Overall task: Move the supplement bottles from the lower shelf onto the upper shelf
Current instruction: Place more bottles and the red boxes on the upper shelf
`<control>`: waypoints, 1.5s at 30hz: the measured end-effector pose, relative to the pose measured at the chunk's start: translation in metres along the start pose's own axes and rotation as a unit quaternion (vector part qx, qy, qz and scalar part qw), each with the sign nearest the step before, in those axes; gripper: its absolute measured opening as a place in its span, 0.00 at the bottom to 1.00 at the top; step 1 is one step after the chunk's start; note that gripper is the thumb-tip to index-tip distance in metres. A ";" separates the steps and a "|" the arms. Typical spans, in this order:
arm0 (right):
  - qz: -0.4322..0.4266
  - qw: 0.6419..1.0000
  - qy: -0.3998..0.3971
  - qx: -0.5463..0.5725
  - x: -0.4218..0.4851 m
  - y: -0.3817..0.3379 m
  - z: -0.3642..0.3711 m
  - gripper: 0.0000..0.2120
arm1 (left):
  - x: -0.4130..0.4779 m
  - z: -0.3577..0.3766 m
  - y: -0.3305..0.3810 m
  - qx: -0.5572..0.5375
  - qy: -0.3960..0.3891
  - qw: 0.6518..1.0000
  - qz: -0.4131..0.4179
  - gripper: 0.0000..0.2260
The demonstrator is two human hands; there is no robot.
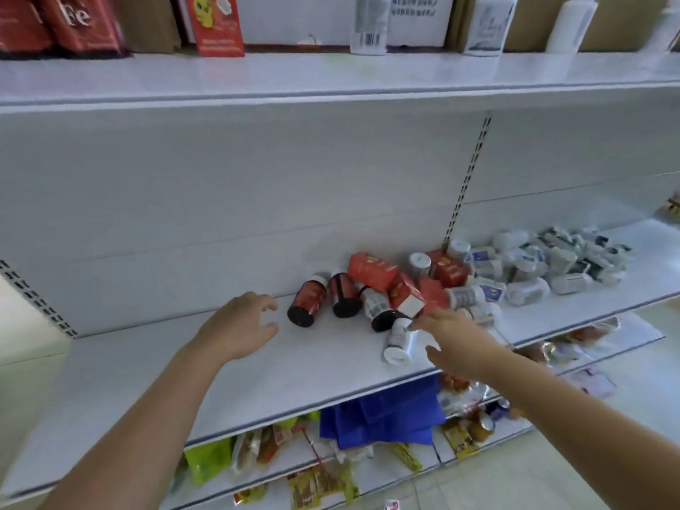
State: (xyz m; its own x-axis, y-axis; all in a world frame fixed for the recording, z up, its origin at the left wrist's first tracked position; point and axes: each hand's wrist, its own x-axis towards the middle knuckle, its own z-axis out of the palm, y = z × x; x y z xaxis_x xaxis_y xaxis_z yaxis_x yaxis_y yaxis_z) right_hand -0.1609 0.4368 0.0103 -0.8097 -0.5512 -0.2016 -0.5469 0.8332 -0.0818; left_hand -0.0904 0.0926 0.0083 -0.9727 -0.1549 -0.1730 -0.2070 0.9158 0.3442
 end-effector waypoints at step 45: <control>-0.093 0.518 -0.004 0.851 -0.125 -0.186 -0.217 0.21 | -0.203 -0.173 0.083 -0.677 0.017 0.713 0.181 0.29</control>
State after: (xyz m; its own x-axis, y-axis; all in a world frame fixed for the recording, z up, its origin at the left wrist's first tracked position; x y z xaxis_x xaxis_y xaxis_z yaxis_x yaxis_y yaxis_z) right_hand -0.0041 0.3411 0.2630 -0.7715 -0.6351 -0.0394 0.3697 -0.3970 -0.8401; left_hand 0.0714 0.1359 0.2316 -0.9854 -0.0289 0.1680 0.1690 -0.2956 0.9402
